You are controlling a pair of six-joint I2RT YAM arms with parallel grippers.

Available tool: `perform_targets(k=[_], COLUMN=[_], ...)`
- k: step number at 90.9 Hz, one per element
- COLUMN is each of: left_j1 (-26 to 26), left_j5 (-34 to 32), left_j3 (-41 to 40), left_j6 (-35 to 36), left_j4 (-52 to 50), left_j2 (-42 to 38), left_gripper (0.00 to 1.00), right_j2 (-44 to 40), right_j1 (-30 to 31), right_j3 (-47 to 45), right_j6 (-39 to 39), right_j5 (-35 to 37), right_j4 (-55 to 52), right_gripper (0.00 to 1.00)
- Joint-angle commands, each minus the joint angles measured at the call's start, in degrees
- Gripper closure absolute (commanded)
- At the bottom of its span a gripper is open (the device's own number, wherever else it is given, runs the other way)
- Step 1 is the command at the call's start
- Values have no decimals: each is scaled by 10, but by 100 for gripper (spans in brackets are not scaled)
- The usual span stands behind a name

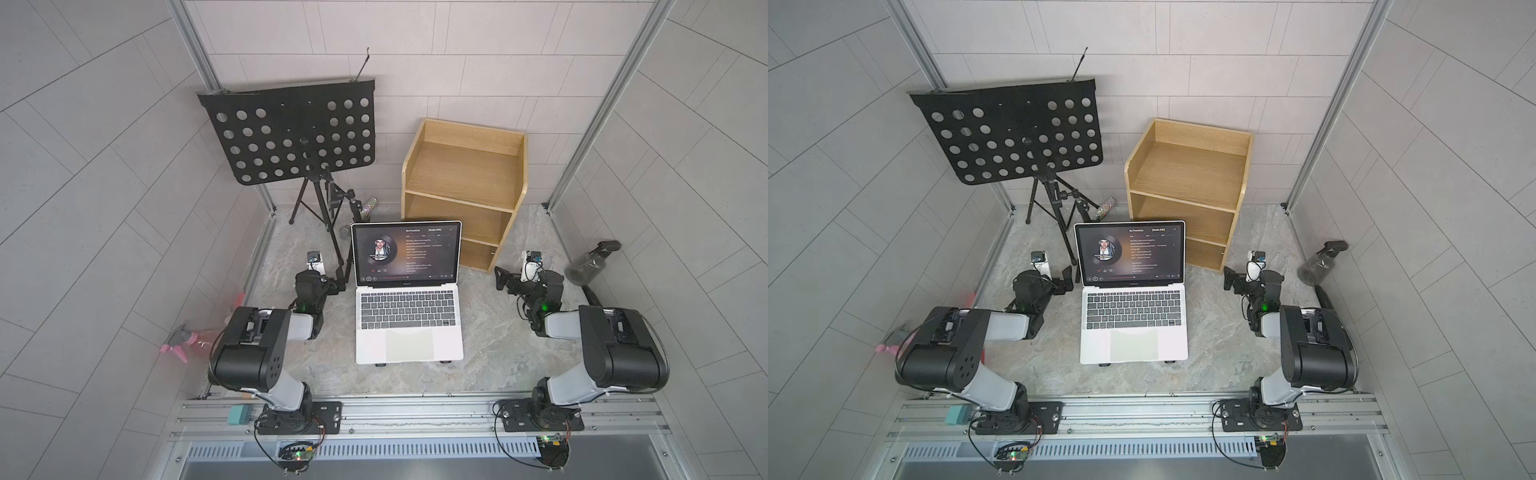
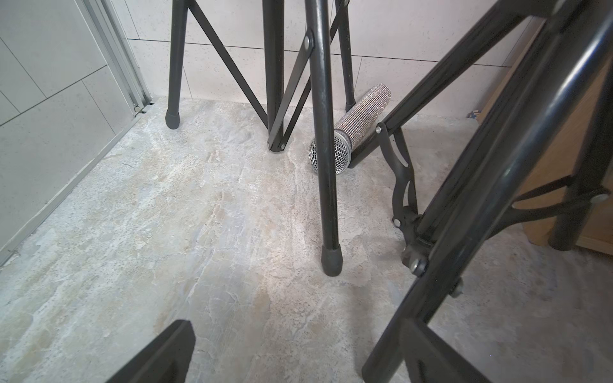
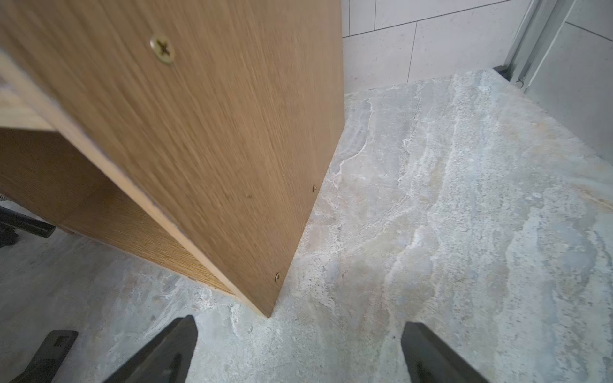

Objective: Close the laptop lid and set it aside
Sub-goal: Close the lid of the laptop.

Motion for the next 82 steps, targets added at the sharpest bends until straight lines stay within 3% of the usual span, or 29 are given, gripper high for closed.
perform_targets(k=[1,82], left_j1=[3,3], left_j5=[5,-2], left_j3=[8,-6], left_j6=[-2,1], left_j4=[4,28], left_j2=[4,-7], left_gripper=[0,0], right_j2=[-5,-32], right_j1=[3,5], right_j3=[5,-13], right_j6=[7,8], right_j5=[6,8], right_j4=[-7,19], right_gripper=[0,0])
